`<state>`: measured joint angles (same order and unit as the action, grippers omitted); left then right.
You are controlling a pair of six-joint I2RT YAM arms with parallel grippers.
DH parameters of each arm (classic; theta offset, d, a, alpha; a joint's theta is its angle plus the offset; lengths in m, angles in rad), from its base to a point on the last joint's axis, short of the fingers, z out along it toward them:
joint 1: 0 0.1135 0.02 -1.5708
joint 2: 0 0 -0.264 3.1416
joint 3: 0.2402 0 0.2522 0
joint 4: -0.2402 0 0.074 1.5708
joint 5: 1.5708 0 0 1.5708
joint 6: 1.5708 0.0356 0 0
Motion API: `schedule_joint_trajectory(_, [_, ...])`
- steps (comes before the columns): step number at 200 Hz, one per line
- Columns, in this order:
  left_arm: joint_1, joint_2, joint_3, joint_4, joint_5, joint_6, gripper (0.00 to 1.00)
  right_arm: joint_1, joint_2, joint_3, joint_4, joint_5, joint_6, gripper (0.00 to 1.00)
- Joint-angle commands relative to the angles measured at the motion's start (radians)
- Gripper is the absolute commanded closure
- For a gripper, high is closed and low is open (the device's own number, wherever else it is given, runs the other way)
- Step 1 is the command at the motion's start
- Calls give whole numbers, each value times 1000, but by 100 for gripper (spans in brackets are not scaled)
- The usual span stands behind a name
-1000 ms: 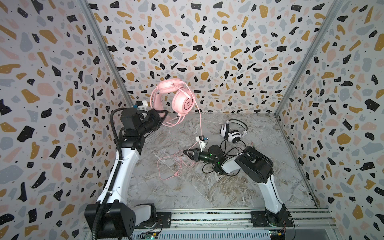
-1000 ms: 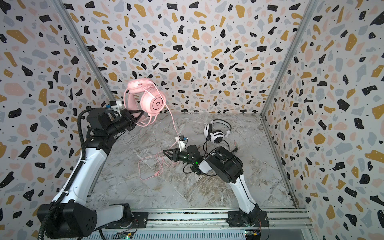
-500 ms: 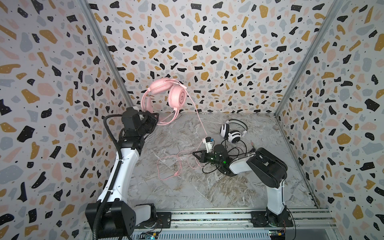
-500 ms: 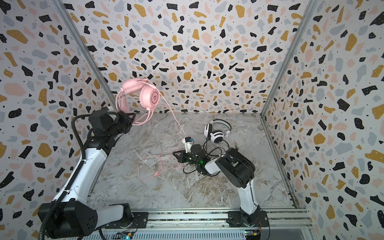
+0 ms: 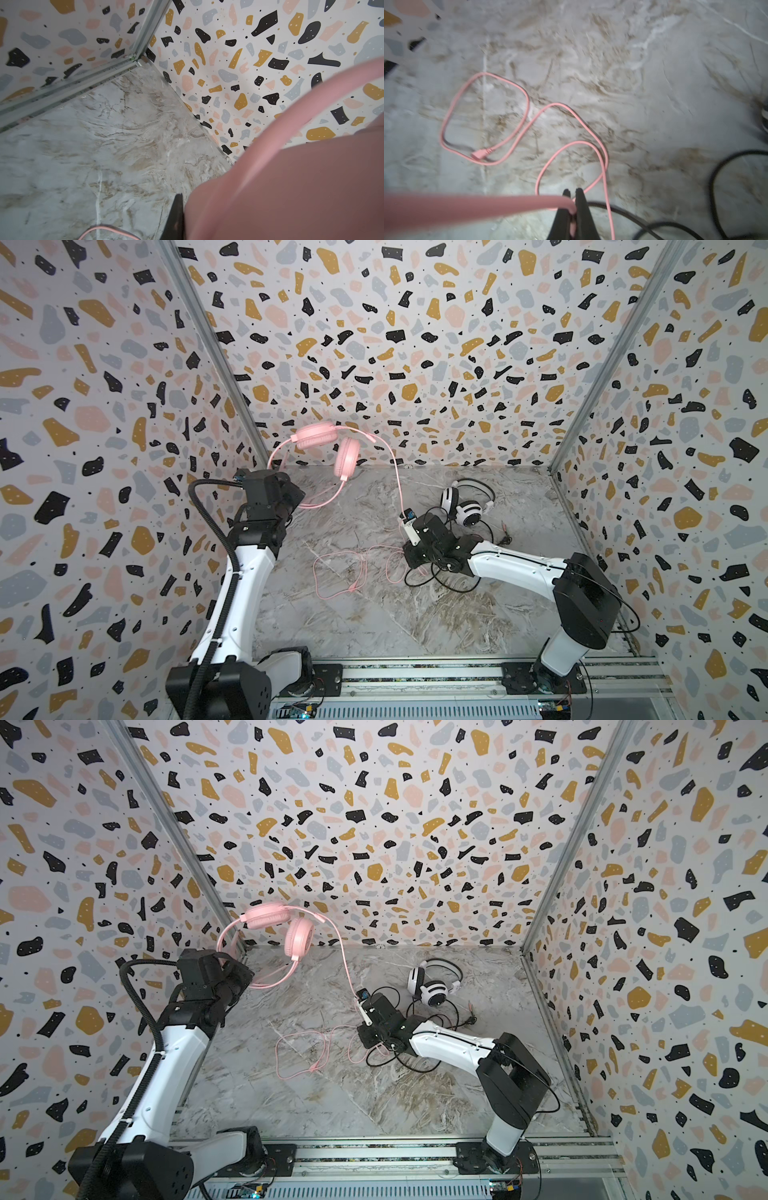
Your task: Wrap the headphones
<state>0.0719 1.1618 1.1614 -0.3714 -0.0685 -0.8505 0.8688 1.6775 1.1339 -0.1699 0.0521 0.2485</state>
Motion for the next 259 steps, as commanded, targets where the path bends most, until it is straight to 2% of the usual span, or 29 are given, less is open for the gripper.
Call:
schedule_joint_trajectory(1, [3, -39, -1, 66, -107, 33, 100, -12, -106, -41, -174, 85, -56, 98])
schedule_joint_trajectory(29, [4, -21, -17, 114, -13, 9, 100, -54, -190, -155, -151, 78, -12, 98])
schedule_joint_trajectory(46, [10, 7, -18, 126, 42, 7, 100, -127, -248, -271, -58, 11, 27, 97])
schedule_joint_trajectory(75, [15, 32, -22, 151, 194, 91, 100, -246, -314, -367, 14, -80, 69, 98])
schedule_joint_trajectory(93, [17, 35, -61, 269, 435, 162, 100, -309, -325, -364, 25, -123, 49, 98])
schedule_joint_trajectory(121, [21, 86, -75, 316, 724, 134, 100, -340, -294, -326, 12, -135, 12, 97])
schedule_joint_trajectory(137, [22, 132, -47, 286, 829, 117, 100, -337, -257, -325, 32, -145, 8, 98])
schedule_joint_trajectory(149, [22, 150, -31, 266, 852, 117, 100, -335, -223, -316, 32, -139, 4, 98])
schedule_joint_trajectory(167, [25, 146, -8, 212, 822, 164, 100, -340, -197, -309, 23, -85, -2, 98])
schedule_joint_trajectory(184, [34, 126, -5, 177, 785, 186, 100, -398, -207, -323, 20, -64, -3, 98])
schedule_joint_trajectory(213, [69, 107, -34, 233, 825, 119, 100, -506, -252, -378, 40, -111, 0, 98])
schedule_joint_trajectory(224, [76, 95, -47, 274, 829, 87, 100, -522, -253, -381, 33, -109, 4, 98])
schedule_joint_trajectory(243, [101, 74, -36, 251, 791, 99, 100, -537, -251, -381, 23, -101, 5, 99])
schedule_joint_trajectory(259, [129, 55, -54, 300, 811, 28, 100, -535, -253, -385, 26, -97, 7, 99])
